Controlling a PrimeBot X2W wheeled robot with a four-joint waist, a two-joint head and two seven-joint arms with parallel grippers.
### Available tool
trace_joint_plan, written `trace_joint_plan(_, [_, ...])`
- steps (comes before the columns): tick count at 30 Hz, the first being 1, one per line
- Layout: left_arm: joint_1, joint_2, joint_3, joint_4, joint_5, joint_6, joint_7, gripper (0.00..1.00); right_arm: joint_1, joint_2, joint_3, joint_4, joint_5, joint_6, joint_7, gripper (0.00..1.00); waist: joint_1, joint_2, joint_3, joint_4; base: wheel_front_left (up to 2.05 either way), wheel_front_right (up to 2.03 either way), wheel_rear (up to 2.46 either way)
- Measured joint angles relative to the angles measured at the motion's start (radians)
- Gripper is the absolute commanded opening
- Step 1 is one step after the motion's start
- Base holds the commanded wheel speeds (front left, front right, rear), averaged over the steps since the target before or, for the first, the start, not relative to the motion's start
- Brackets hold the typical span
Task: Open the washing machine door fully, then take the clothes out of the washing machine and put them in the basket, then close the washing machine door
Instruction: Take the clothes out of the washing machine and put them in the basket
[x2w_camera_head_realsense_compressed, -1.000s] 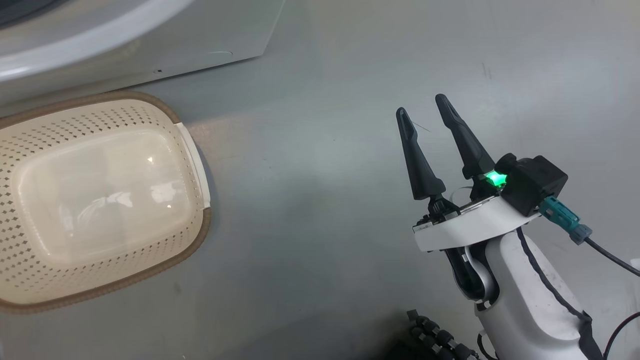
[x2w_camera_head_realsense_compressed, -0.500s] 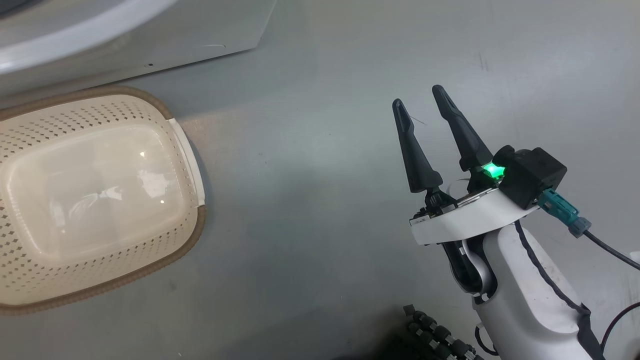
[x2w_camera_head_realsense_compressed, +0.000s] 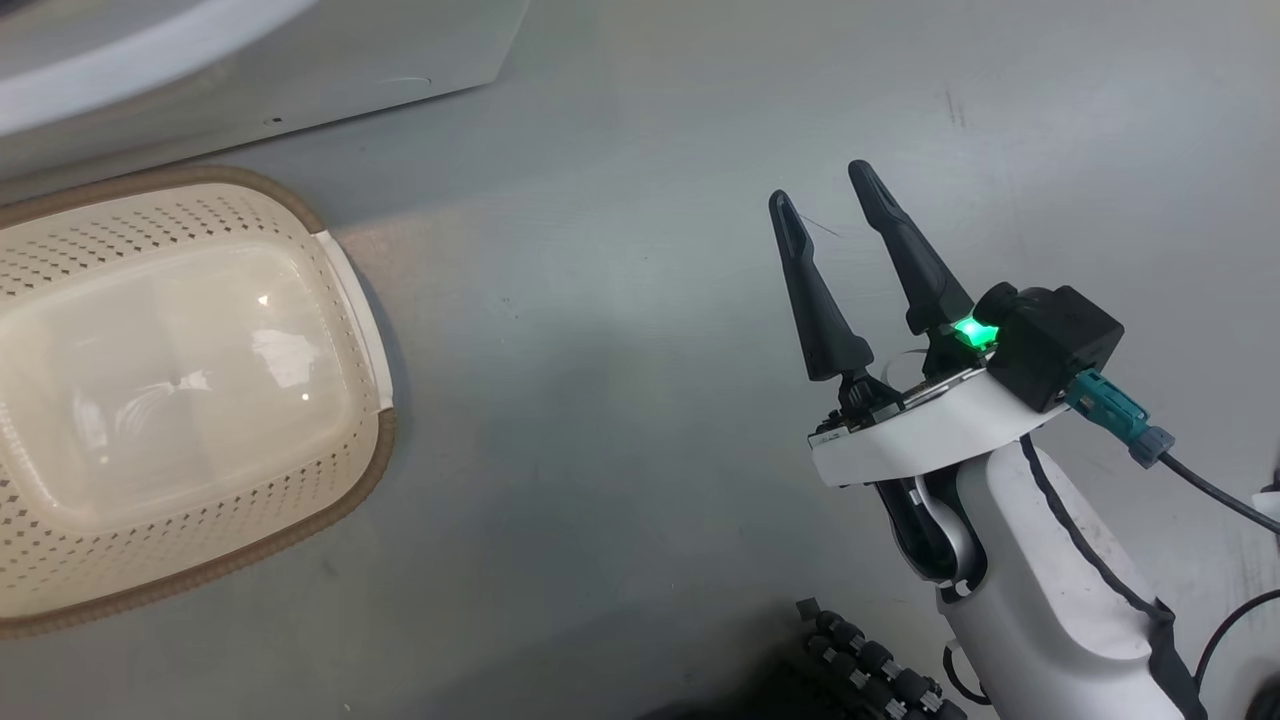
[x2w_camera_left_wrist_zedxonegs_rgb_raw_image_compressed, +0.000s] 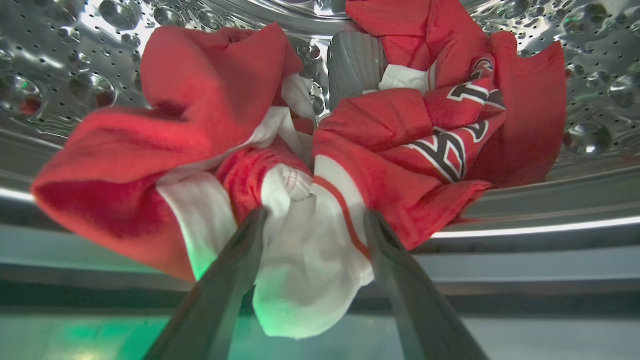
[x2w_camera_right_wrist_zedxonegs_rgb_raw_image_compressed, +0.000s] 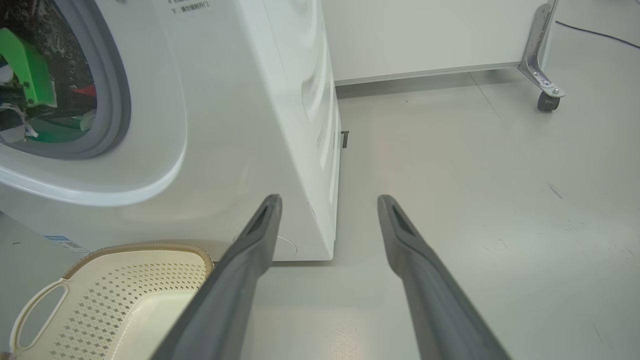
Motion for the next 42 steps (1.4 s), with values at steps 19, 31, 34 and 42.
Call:
trace_joint_plan(19, [-0.028,-0.003,-0.013,0.016,0.007,-0.001,-0.030,0.00,-0.022,0.000,-0.001,0.007,-0.002,0.000,0.000,1.00,-0.0001,0.0000,0.008,0.009,0.00,0.00,0.00])
trace_joint_plan(31, [-0.025,-0.024,-0.035,0.003,0.017,-0.020,-0.171,0.00,-0.022,0.000,-0.014,0.029,-0.025,-0.001,0.000,1.00,-0.0001,0.0000,-0.024,0.037,0.00,0.00,0.00])
trace_joint_plan(34, [-0.017,-0.031,-0.040,-0.005,0.023,-0.028,-0.220,0.00,-0.022,0.000,-0.018,0.035,-0.032,-0.001,0.000,1.00,0.0000,0.0000,-0.037,0.044,0.00,0.00,0.00])
trace_joint_plan(42, [0.084,-0.085,-0.061,-0.047,0.036,-0.036,-0.389,0.00,-0.005,-0.001,-0.033,0.056,-0.068,-0.001,0.000,1.00,-0.0001,0.0000,-0.091,0.070,0.00,0.00,0.00])
